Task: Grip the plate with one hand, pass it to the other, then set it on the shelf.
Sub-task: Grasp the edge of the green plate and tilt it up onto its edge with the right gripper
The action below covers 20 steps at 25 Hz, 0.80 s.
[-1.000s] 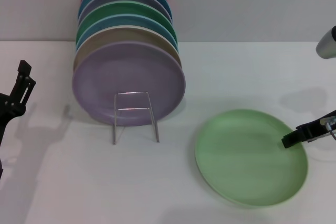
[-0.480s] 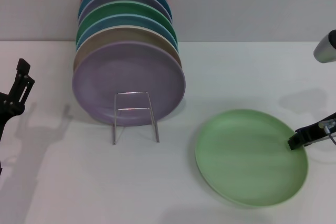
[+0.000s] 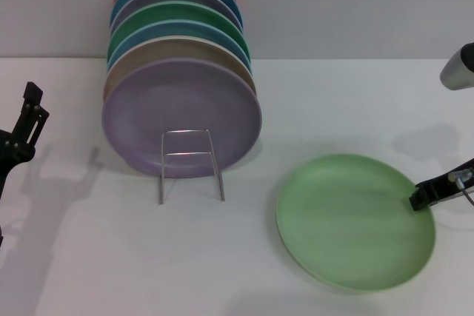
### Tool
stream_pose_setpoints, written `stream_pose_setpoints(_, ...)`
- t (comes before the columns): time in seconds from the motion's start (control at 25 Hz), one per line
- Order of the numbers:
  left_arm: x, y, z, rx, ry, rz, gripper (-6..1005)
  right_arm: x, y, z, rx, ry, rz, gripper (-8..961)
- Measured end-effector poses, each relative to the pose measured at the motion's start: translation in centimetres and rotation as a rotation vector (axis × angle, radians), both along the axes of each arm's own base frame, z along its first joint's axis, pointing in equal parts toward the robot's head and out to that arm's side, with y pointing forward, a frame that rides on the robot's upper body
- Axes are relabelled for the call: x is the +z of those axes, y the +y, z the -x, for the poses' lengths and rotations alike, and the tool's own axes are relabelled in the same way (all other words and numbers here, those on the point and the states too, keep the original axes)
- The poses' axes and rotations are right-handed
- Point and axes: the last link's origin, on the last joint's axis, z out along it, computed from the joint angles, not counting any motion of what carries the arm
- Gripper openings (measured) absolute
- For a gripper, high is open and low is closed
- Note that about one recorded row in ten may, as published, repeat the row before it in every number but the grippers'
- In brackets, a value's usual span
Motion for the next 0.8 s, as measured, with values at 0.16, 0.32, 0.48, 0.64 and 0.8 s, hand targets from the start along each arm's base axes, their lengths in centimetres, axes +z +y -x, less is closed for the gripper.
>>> stream_pose_setpoints(0.16,0.0,0.01,-0.01,0.0,0.0,0.0,849,-0.09,0.0,0.07,0.006,-0.004,0.006,198)
stream_pose_setpoints(0.32,0.0,0.01,-0.01,0.0,0.0,0.0,848,-0.1,0.06,0.09,0.022,-0.01,0.011,136)
stream_pose_setpoints(0.48,0.01,0.0,0.0,0.0,0.0,0.0,848,-0.06,0.16,0.09,0.032,-0.013,0.009,88)
stream_pose_setpoints(0.64,0.04,-0.03,0.06,0.003,-0.001,-0.002,848,-0.01,0.3,0.09,0.039,-0.016,0.002,38)
stream_pose_setpoints(0.8,0.09,-0.05,0.11,0.004,0.0,-0.003,848,0.22,0.46,0.23,0.057,-0.021,-0.014,38)
